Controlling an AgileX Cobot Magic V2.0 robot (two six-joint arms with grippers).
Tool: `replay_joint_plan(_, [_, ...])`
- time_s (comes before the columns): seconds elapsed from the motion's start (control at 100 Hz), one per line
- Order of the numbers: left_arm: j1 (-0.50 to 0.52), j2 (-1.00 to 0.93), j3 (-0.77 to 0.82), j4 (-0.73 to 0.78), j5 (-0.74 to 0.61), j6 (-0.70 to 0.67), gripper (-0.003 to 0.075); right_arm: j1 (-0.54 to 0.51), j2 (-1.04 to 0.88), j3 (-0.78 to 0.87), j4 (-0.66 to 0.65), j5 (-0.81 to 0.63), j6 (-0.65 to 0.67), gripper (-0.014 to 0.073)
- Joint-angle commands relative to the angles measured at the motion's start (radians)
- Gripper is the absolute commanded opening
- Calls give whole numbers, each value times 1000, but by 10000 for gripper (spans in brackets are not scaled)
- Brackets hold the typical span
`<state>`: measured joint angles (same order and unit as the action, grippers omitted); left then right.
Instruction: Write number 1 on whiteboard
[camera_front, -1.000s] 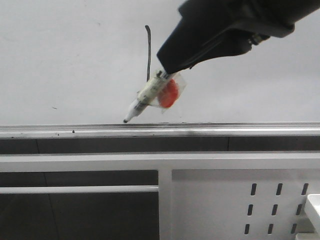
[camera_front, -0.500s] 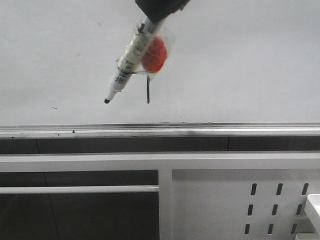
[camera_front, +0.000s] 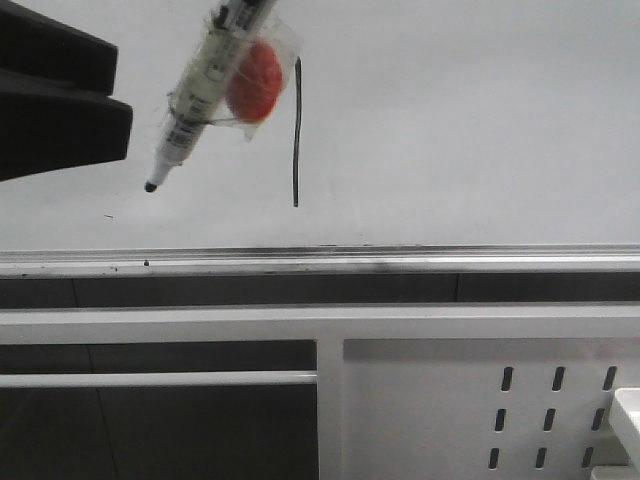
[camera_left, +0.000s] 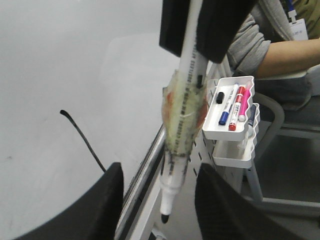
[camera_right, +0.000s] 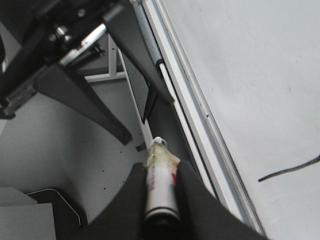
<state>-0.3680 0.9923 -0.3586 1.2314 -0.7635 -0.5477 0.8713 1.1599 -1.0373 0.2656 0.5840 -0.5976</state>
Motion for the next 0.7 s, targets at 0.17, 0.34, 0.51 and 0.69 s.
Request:
replay_joint_plan(0.17, [-9, 42, -33, -43, -76, -9, 312, 3, -25, -41, 32, -93, -4, -69])
replay_joint_plan(0.34, [-9, 52, -33, -45, -67, -6, 312, 4, -25, -42, 46, -100, -4, -69])
replay_joint_plan(0.51, [-9, 52, -36, -70, -63, 36, 312, 5, -23, -42, 50, -100, -4, -69])
replay_joint_plan(0.69, [-9, 52, -46, -87, -63, 69, 312, 5, -23, -42, 50, -100, -4, -69])
